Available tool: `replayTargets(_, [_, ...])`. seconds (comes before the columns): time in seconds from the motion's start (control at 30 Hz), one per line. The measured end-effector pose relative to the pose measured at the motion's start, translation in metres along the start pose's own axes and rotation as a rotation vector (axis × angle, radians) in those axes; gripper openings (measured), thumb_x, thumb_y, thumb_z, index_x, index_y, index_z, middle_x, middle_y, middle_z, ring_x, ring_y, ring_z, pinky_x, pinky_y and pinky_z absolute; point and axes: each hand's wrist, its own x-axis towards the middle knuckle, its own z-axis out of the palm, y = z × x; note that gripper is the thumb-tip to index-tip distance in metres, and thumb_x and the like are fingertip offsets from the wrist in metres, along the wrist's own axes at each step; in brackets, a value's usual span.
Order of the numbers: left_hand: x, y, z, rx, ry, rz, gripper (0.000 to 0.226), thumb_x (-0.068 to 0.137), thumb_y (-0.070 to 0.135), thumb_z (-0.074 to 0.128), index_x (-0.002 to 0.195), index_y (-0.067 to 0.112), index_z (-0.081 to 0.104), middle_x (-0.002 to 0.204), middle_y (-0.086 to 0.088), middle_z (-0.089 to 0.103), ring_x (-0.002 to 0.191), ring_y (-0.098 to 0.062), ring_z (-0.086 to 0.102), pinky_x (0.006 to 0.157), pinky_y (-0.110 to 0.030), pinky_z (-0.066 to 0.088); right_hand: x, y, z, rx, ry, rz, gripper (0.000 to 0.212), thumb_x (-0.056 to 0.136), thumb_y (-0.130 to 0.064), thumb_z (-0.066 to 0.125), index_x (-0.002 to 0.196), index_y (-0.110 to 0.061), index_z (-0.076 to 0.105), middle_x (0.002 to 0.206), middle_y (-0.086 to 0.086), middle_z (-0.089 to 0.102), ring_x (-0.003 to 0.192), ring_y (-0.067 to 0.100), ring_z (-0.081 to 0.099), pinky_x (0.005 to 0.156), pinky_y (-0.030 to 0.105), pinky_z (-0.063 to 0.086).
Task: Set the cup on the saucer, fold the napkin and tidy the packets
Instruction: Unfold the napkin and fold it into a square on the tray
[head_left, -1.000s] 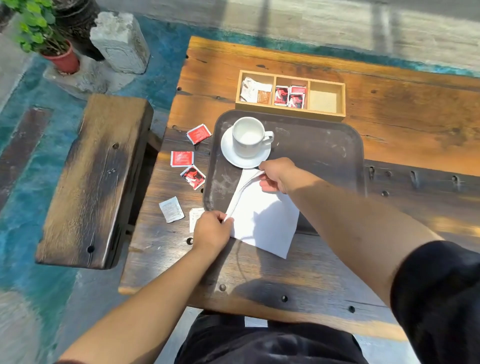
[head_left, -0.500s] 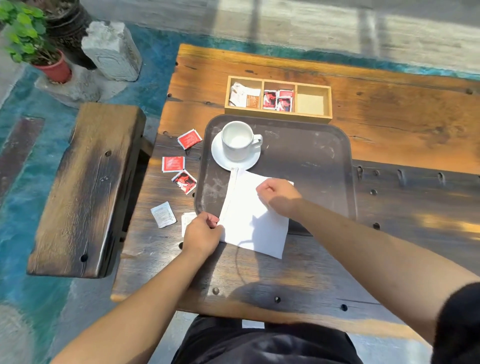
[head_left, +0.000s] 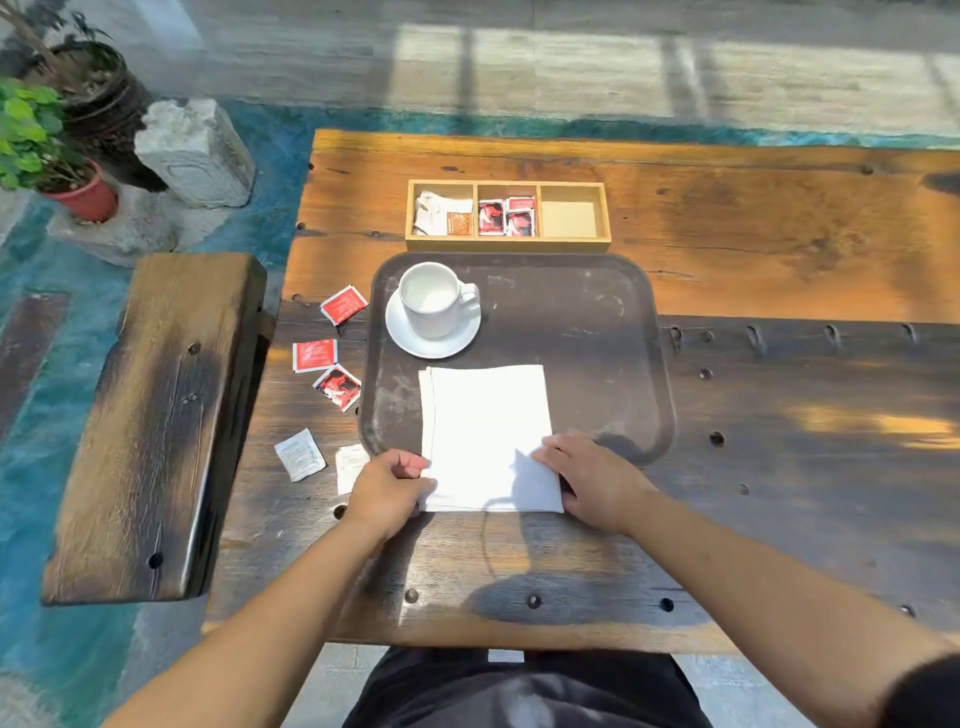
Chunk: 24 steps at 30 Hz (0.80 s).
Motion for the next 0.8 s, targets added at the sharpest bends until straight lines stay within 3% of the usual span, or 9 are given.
replayTargets(0.1, [-0.003, 0.004, 0.0, -0.053, -0.019, -0.045, 0.019, 0.082, -0.002, 0.074, 0.097, 0.005, 0.067, 0.072, -0.011, 0.061, 0.054, -0.015, 0.054, 0.041, -0.017, 0.048, 0.002, 0.001, 0.01, 0.018, 0.015, -0.003, 0.05, 0.091, -0.026, 0.061, 0.139, -0.021, 0.048, 0.144, 0.002, 0.048, 0.135, 0.021, 0.04, 0.111, 0.039, 0.039])
replayTargets(0.23, [-0.003, 0.003, -0.004, -0.027, -0.019, -0.057, 0.01, 0.086, 0.003, 0.07, 0.093, 0.009, 0.067, 0.076, -0.012, 0.065, 0.045, -0.012, 0.058, 0.04, -0.017, 0.047, 0.0, -0.002, 0.007, 0.158, 0.085, -0.015, 0.019, 0.095, -0.023, 0.052, 0.11, -0.025, 0.063, 0.117, -0.003, 0.06, 0.113, 0.017, 0.055, 0.094, 0.037, 0.05])
replayTargets(0.3, [-0.002, 0.0, -0.005, 0.053, -0.021, -0.041, 0.012, 0.092, 0.003, 0.06, 0.095, 0.011, 0.069, 0.08, -0.01, 0.07, 0.042, -0.009, 0.062, 0.042, -0.017, 0.049, -0.003, -0.003, 0.003, 0.216, 0.084, -0.005, 0.015, 0.096, -0.022, 0.048, 0.098, -0.026, 0.063, 0.105, -0.006, 0.061, 0.099, 0.015, 0.058, 0.085, 0.037, 0.052])
replayTargets(0.37, [0.0, -0.005, -0.008, 0.249, -0.019, 0.084, 0.02, 0.092, 0.001, 0.056, 0.1, 0.013, 0.07, 0.094, -0.003, 0.073, 0.054, -0.004, 0.067, 0.055, -0.011, 0.05, -0.009, -0.003, 0.0, 0.329, 0.096, -0.003, 0.021, 0.097, -0.025, 0.043, 0.097, -0.026, 0.064, 0.101, -0.007, 0.063, 0.092, 0.013, 0.058, 0.082, 0.037, 0.052])
replayTargets(0.47, [0.001, -0.009, -0.015, 0.618, -0.081, 0.439, 0.048, 0.079, -0.006, 0.064, 0.119, 0.022, 0.065, 0.12, 0.009, 0.06, 0.085, -0.005, 0.063, 0.078, -0.001, 0.037, -0.019, 0.0, -0.006, 0.457, 0.116, -0.002, 0.027, 0.099, -0.025, 0.038, 0.099, -0.026, 0.065, 0.098, -0.01, 0.066, 0.087, 0.01, 0.059, 0.079, 0.035, 0.05])
replayTargets(0.57, [0.003, -0.008, -0.013, 0.785, -0.168, 0.667, 0.064, 0.074, 0.008, 0.075, 0.131, 0.03, 0.057, 0.129, 0.017, 0.051, 0.112, -0.006, 0.047, 0.096, -0.012, 0.032, -0.02, 0.005, -0.009, 0.504, 0.116, 0.013, 0.026, 0.102, -0.018, 0.043, 0.102, -0.027, 0.067, 0.096, -0.012, 0.067, 0.086, 0.009, 0.059, 0.077, 0.031, 0.049])
replayTargets(0.63, [0.005, -0.005, -0.007, 0.765, -0.188, 0.722, 0.054, 0.074, 0.025, 0.081, 0.124, 0.033, 0.063, 0.124, 0.021, 0.057, 0.108, -0.005, 0.046, 0.095, -0.018, 0.035, -0.018, 0.007, -0.011, 0.54, 0.099, 0.043, 0.024, 0.102, -0.022, 0.045, 0.105, -0.027, 0.068, 0.098, -0.012, 0.068, 0.087, 0.004, 0.059, 0.075, 0.027, 0.047])
replayTargets(0.73, [0.009, 0.005, -0.002, 0.64, -0.166, 0.65, 0.03, 0.077, 0.042, 0.078, 0.105, 0.036, 0.072, 0.102, 0.025, 0.067, 0.096, -0.002, 0.05, 0.083, -0.021, 0.041, -0.012, 0.009, -0.011, 0.6, 0.102, 0.128, 0.022, 0.102, -0.031, 0.047, 0.109, -0.031, 0.068, 0.096, -0.017, 0.068, 0.084, -0.004, 0.058, 0.07, 0.02, 0.042])
replayTargets(0.8, [0.013, 0.009, 0.0, 0.606, -0.125, 0.611, 0.029, 0.079, 0.046, 0.074, 0.107, 0.037, 0.073, 0.098, 0.027, 0.069, 0.094, -0.001, 0.055, 0.081, -0.019, 0.043, -0.007, 0.01, -0.012, 0.628, 0.12, 0.197, 0.021, 0.1, -0.039, 0.048, 0.106, -0.041, 0.068, 0.085, -0.026, 0.065, 0.077, -0.006, 0.057, 0.066, 0.016, 0.041])
